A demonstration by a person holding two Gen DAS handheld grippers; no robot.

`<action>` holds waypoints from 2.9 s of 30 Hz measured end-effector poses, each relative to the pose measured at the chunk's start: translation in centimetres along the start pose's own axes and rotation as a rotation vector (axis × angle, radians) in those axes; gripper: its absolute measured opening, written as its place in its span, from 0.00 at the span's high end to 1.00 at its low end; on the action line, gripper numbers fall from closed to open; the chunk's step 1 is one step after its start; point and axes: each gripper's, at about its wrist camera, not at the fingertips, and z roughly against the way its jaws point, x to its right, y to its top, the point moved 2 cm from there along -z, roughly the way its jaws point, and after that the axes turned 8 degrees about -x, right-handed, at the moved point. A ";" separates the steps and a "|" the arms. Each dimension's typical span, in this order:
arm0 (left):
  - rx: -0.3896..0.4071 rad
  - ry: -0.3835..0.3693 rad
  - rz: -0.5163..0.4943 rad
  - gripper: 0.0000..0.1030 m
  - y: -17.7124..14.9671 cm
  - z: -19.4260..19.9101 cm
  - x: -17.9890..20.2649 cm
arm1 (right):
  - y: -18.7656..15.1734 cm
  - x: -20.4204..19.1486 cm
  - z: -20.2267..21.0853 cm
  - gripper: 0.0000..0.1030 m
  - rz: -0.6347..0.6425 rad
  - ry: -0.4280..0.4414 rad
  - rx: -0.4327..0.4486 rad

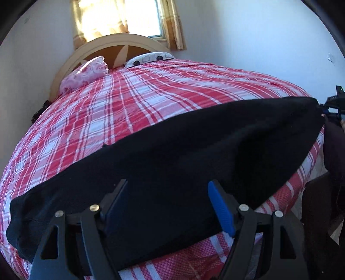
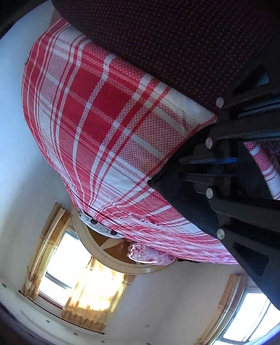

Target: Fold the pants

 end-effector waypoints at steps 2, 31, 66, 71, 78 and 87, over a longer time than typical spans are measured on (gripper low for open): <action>0.010 -0.003 -0.020 0.25 0.2 0.3 0.7 | 0.1 0.2 0.2 0.90 -0.007 0.012 0.002; 0.004 0.043 0.352 0.19 -1.2 2.5 -11.1 | -28.1 -24.5 -18.8 0.56 0.411 0.430 -0.580; -0.183 0.327 0.393 0.11 -2.3 -1.7 -17.5 | -23.5 -31.3 -21.3 0.82 0.885 0.028 -0.392; -0.201 0.376 0.388 0.08 -2.2 -1.9 -17.8 | -25.5 -32.0 -25.8 0.80 0.847 0.030 -0.380; -0.209 0.418 0.381 0.03 -1.9 -2.5 -17.8 | -28.8 -34.0 -25.1 0.59 0.914 0.033 -0.367; -0.196 0.385 0.424 0.00 -2.8 -2.1 -19.4 | -33.7 -30.0 -18.9 0.42 0.950 0.149 -0.424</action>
